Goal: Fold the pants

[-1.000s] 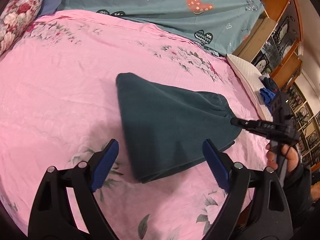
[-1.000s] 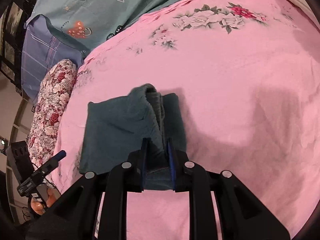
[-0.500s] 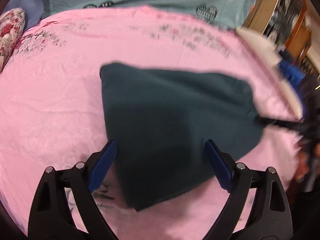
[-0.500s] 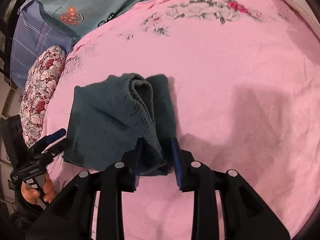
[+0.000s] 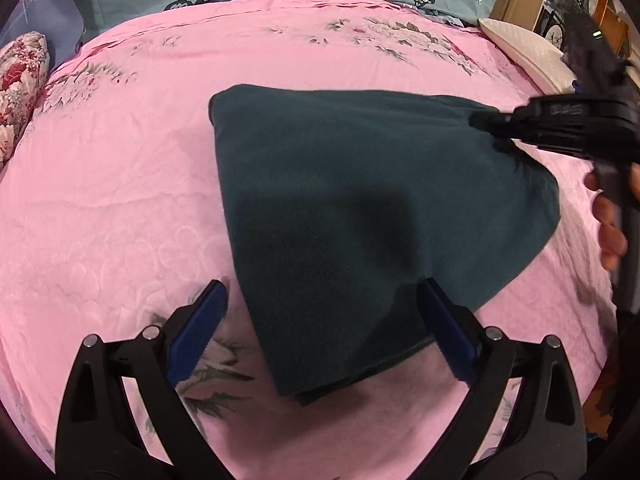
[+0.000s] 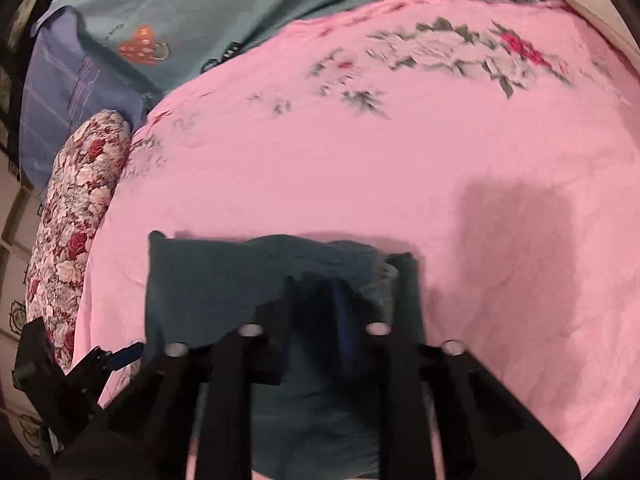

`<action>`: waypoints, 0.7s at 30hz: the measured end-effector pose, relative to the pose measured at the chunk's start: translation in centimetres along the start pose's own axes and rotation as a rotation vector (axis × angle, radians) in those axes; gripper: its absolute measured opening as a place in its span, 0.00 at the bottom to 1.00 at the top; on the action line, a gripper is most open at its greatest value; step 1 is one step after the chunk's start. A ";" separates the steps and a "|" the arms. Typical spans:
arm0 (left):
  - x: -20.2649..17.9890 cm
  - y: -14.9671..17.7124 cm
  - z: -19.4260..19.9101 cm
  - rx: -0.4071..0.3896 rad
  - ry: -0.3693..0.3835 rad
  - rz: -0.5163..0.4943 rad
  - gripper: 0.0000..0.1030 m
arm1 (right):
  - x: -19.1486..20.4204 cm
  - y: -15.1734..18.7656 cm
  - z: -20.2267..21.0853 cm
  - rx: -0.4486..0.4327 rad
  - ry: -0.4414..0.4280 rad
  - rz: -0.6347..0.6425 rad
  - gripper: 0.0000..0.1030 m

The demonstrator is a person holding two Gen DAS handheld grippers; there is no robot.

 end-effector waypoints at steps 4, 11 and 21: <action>0.1 -0.1 0.6 -0.010 -0.003 0.002 0.95 | 0.0 0.3 0.6 -0.020 -0.032 0.016 0.02; -1.7 -1.4 4.9 -0.165 0.020 -0.032 0.94 | 3.5 3.4 6.7 -0.086 0.029 0.178 0.24; 0.6 -1.8 5.6 -0.159 0.159 0.028 0.97 | 0.3 4.4 8.3 -0.155 0.046 0.174 0.94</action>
Point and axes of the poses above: each gripper's, at about its wrist camera, not at the fingertips, and z roughly against the way its jaws point, x to its left, y to its underside, the point moved 1 cm from there along -z, roughly the way its jaws point
